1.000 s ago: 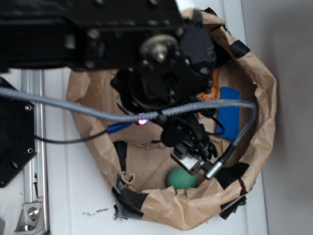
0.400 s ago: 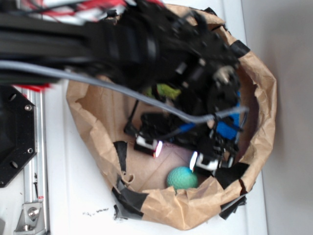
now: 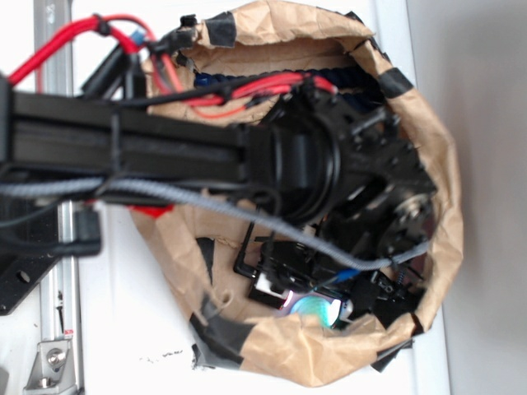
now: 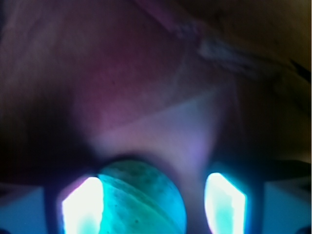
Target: Grab the green ball.
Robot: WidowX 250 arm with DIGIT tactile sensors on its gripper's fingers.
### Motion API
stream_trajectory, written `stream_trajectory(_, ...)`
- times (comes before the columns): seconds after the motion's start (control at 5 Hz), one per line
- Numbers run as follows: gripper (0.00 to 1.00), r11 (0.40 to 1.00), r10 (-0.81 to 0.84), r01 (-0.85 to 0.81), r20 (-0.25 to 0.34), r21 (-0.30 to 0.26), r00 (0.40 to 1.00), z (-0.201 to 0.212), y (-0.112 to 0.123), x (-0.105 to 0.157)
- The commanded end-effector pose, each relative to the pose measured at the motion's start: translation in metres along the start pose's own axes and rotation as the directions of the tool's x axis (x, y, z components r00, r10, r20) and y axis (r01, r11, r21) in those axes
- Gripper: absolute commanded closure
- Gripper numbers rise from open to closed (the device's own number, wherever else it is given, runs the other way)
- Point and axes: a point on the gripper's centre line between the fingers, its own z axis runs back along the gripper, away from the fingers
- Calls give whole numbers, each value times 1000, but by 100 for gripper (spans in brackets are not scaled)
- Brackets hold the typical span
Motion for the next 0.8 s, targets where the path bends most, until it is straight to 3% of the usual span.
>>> stream_trajectory(0.0, 100, 994, -93, 95, 31, -59, 995, 36, 28, 7)
stream_trajectory(0.2, 100, 961, -263, 273, 150, -52, 953, 92, 46, 11)
stream_trajectory(0.4, 100, 922, -380, 385, 312, 50, 871, 154, 72, 16)
stream_trajectory(0.6, 100, 893, -439, 441, 383, 88, 813, 186, 89, 25)
